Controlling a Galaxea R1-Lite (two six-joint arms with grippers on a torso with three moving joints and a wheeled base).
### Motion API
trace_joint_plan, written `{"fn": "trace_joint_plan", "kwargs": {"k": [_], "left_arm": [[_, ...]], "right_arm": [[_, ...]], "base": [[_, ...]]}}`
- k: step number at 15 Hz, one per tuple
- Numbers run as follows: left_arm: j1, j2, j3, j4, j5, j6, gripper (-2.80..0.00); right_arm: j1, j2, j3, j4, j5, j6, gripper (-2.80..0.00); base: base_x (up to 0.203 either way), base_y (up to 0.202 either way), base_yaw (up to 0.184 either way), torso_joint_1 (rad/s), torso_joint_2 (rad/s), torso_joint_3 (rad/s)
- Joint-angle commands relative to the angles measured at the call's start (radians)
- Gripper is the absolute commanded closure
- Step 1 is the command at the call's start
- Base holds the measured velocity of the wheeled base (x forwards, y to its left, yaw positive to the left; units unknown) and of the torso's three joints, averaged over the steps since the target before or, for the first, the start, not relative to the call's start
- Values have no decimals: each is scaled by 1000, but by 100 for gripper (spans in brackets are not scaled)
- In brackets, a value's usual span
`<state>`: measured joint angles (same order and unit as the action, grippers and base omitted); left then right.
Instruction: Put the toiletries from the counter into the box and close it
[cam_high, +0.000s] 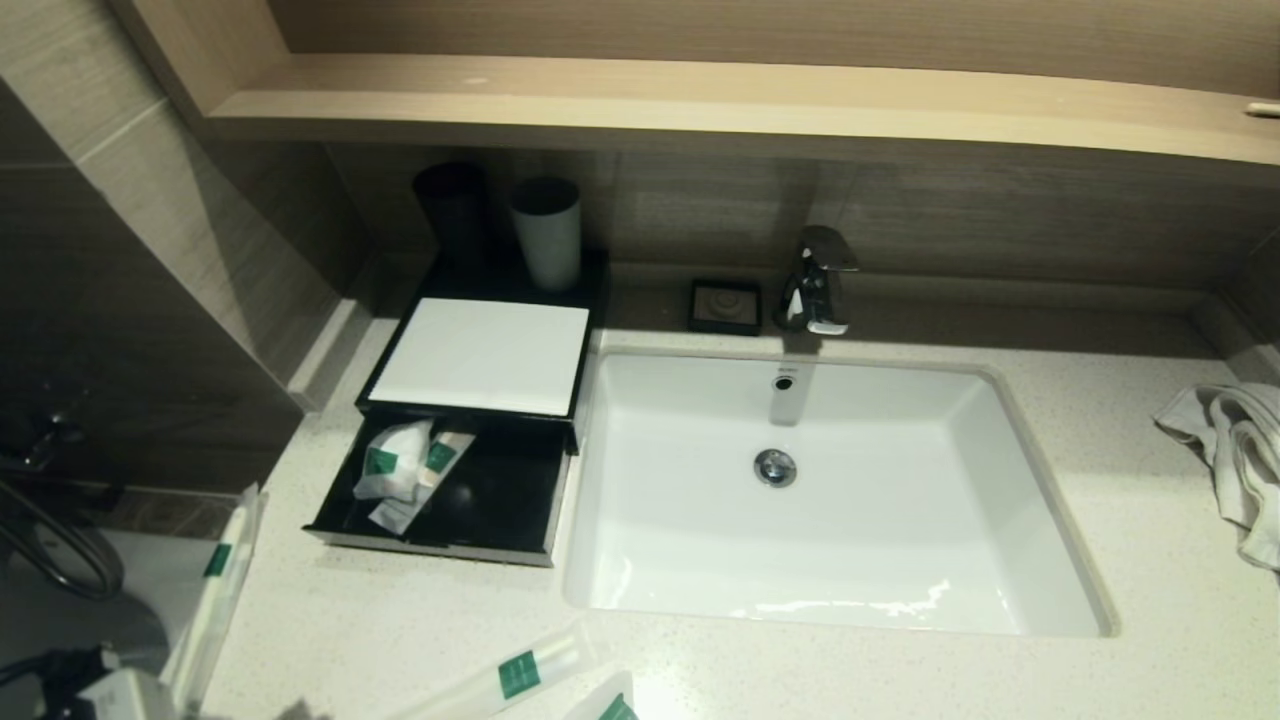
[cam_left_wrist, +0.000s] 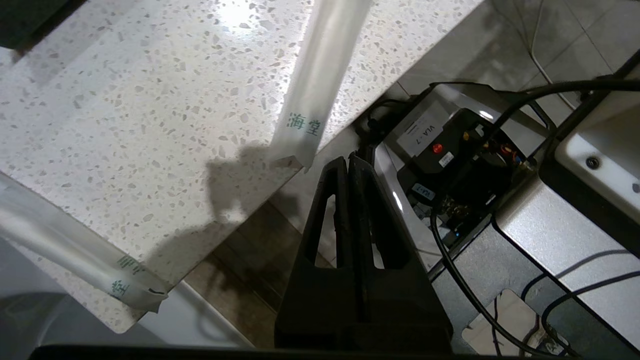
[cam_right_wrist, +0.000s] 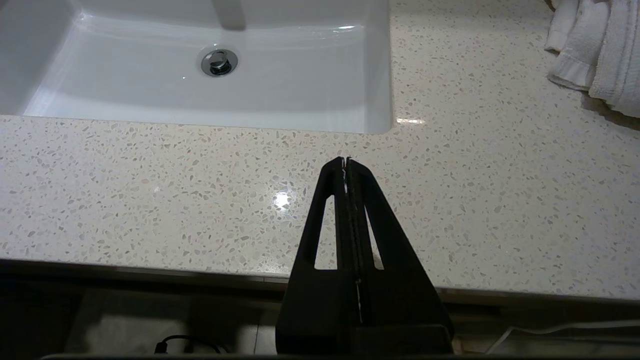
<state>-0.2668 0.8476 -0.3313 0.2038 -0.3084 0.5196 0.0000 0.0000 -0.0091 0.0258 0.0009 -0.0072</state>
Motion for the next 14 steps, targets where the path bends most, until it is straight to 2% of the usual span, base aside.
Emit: {"fn": "trace_joint_plan", "kwargs": {"k": [1, 4, 11, 14], "left_arm": [[-2, 15, 18, -3, -23, 28, 0], [-2, 91, 10, -27, -32, 46, 0], [-2, 339, -6, -185, -29, 82, 0], [-2, 398, -21, -196, -29, 99, 0]], "right_arm": [[0, 0, 0, 0, 1, 0, 0], [0, 0, 0, 0, 1, 0, 0], [0, 0, 0, 0, 1, 0, 0], [0, 0, 0, 0, 1, 0, 0]], "base": [[0, 0, 0, 0, 0, 0], [0, 0, 0, 0, 0, 0], [0, 0, 0, 0, 0, 0], [0, 0, 0, 0, 0, 0]]}}
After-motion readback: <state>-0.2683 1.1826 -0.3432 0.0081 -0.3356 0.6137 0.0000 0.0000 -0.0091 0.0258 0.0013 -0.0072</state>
